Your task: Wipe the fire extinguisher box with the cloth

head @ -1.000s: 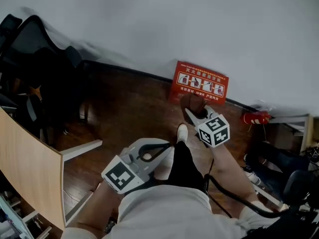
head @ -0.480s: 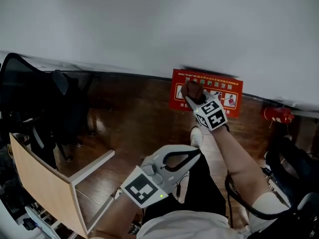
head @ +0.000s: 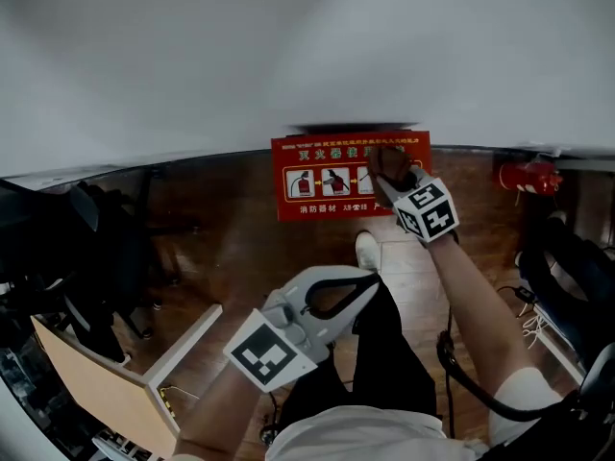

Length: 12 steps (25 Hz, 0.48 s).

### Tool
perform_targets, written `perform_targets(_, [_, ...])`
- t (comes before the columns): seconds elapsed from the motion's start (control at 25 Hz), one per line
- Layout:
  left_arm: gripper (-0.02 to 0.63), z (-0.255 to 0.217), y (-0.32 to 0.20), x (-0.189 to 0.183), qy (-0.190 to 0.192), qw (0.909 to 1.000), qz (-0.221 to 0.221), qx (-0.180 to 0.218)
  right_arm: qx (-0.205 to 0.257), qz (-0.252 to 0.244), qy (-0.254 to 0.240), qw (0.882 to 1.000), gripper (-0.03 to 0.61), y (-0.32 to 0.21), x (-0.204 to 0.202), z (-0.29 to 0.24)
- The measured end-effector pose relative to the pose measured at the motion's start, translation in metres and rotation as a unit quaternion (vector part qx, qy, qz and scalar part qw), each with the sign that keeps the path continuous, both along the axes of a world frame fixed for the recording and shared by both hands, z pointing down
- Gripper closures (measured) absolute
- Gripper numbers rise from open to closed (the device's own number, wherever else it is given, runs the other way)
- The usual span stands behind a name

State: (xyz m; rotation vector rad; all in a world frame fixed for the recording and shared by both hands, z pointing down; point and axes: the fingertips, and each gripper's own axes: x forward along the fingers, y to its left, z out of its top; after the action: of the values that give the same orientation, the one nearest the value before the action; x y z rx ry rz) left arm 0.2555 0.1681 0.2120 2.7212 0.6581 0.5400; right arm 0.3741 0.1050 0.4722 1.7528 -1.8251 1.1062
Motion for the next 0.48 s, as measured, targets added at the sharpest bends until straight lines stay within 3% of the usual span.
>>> perform_targets(0.48, [0.614, 0.023, 0.031, 0.065, -0.018, 0.9973, 0.071, 0.005, 0.021, 0.103, -0.032, 0.994, 0.526, 0.085, 0.085, 0.006])
